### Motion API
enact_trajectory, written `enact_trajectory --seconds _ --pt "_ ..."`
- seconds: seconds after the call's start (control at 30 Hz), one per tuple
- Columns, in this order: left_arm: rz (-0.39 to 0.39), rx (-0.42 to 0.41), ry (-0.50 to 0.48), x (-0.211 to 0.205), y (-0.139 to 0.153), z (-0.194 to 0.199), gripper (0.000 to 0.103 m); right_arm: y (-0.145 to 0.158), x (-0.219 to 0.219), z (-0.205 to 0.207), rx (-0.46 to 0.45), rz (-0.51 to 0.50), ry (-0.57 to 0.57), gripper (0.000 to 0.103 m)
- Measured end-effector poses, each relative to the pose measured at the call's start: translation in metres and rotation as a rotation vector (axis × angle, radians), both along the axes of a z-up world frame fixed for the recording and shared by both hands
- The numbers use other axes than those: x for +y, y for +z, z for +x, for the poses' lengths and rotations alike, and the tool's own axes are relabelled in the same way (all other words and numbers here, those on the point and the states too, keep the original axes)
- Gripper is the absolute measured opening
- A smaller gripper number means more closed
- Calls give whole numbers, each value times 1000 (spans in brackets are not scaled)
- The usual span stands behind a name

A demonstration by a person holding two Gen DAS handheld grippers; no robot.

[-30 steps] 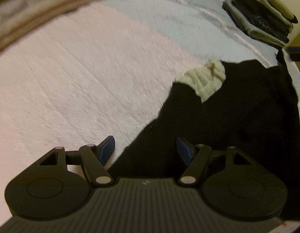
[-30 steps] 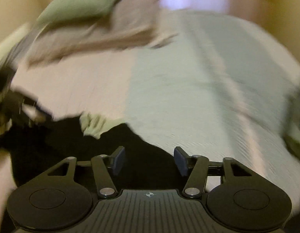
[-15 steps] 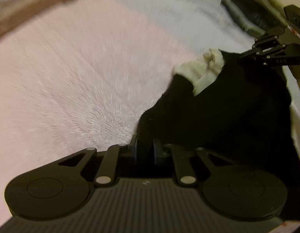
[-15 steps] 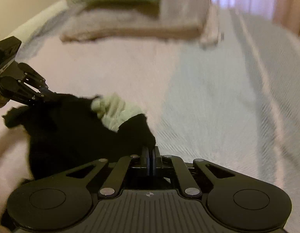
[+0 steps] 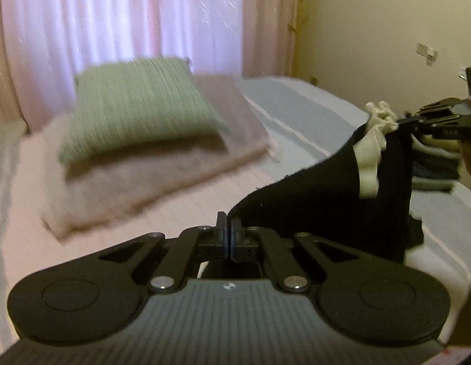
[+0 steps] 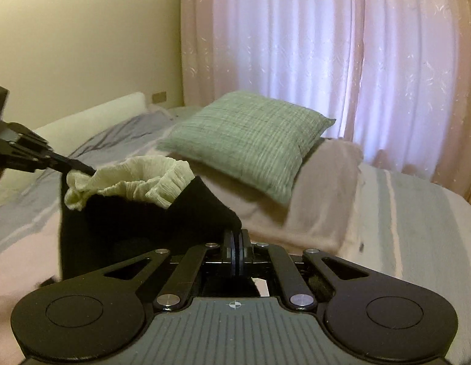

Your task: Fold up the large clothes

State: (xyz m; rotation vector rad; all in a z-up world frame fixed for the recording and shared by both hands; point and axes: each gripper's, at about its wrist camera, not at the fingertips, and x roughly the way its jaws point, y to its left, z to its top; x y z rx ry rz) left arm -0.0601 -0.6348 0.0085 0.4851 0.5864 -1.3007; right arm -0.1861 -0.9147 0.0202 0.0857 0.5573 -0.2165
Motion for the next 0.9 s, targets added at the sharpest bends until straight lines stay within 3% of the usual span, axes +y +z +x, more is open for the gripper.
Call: enact_trajectory --seconds 0.1,0.17,0.23,0.33,0.47,0.6,0.7,0.77,0.9 --pt "16 -50 55 -51 -13 47 2 -50 -48 69 51 18 -42 6" --pt "53 -25 129 -85 -47 81 12 -87 -64 94 84 -15 -129 30" --pt "40 -38 250 -105 -84 110 19 -113 -68 98 103 57 -182 33" --pt "80 44 369 -101 -133 133 19 -144 -48 66 129 159 -185 36" --pt "185 110 344 -51 -190 100 21 -181 -4 1 236 308 -198 40" --pt "279 262 358 5 -240 50 22 -200 58 -54 314 416 -172 49" --pt "294 338 351 38 -257 14 27 -205 105 -68 359 389 -84 52" --pt "290 380 339 51 -264 -10 31 -208 134 -67 384 318 -4 53" --pt "318 368 303 60 -277 -49 31 -213 190 -51 380 230 169 53"
